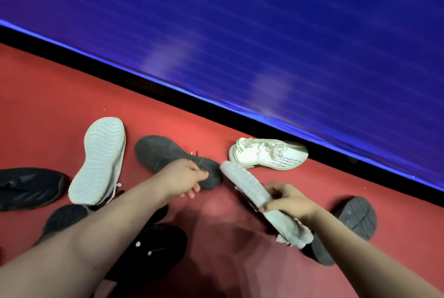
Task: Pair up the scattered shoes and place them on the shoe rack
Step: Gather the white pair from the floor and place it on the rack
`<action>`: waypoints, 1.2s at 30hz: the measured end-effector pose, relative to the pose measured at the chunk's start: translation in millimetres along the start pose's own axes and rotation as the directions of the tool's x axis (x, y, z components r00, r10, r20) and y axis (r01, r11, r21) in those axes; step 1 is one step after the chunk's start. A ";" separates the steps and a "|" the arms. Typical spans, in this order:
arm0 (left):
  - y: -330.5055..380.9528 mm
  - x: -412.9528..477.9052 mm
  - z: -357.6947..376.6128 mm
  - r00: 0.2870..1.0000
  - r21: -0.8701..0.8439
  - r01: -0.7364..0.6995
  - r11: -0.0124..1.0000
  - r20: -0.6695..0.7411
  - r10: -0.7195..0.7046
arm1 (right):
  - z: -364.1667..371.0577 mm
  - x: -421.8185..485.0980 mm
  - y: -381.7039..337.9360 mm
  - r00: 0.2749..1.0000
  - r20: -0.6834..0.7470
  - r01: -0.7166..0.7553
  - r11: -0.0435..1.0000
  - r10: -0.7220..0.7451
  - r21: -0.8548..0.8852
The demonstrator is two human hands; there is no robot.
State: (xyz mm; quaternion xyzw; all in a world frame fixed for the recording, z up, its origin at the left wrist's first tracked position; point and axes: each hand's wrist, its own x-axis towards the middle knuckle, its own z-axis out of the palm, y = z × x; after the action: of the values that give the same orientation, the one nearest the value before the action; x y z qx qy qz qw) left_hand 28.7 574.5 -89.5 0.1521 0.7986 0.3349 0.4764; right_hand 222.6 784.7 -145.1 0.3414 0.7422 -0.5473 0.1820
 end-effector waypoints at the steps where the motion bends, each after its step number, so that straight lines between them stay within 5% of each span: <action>1: -1.5 1.5 0.0 1.000 0.021 -0.003 1.000 -0.003 0.003 | 4.9 -0.2 -4.2 0.998 0.054 -0.023 0.973 0.010 0.231; 3: -3.2 6.0 1.4 1.000 0.038 -0.002 0.999 -0.019 0.003 | 14.5 -1.9 -8.2 0.989 0.128 -0.131 0.849 0.075 0.511; 5: -4.7 8.4 5.4 1.000 0.052 0.013 0.999 -0.022 -0.012 | 15.2 -3.5 -4.1 0.975 0.141 -0.216 0.860 0.169 0.463; 8: -11.7 4.9 14.1 0.999 0.110 0.031 0.993 0.017 -0.034 | 3.5 -8.3 18.9 0.942 -0.069 -0.300 0.917 0.328 0.262; 12: -17.8 6.3 16.0 0.997 0.232 0.015 0.973 0.066 -0.031 | -0.4 -7.4 50.6 0.806 -0.344 -0.377 0.866 0.481 0.328; 21: -14.8 4.1 28.6 0.998 0.316 -0.031 0.948 0.070 0.009 | 17.8 -0.3 44.1 0.897 -0.244 -0.336 0.927 0.369 0.167; 31: -28.6 12.8 48.4 0.997 0.434 -0.026 0.901 0.075 -0.007 | 33.3 6.5 44.1 0.876 -0.217 -0.231 0.769 0.431 0.597; 36: -32.0 17.1 56.1 0.996 0.495 -0.009 0.869 0.078 -0.034 | 34.0 1.3 41.1 0.912 -0.192 -0.157 0.742 0.362 0.652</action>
State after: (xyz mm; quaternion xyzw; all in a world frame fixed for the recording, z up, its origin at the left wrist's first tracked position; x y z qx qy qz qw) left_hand 70.9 582.7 -140.5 0.2779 0.8378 0.1095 0.4570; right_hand 247.2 760.2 -185.6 0.5639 0.4823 -0.6702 0.0167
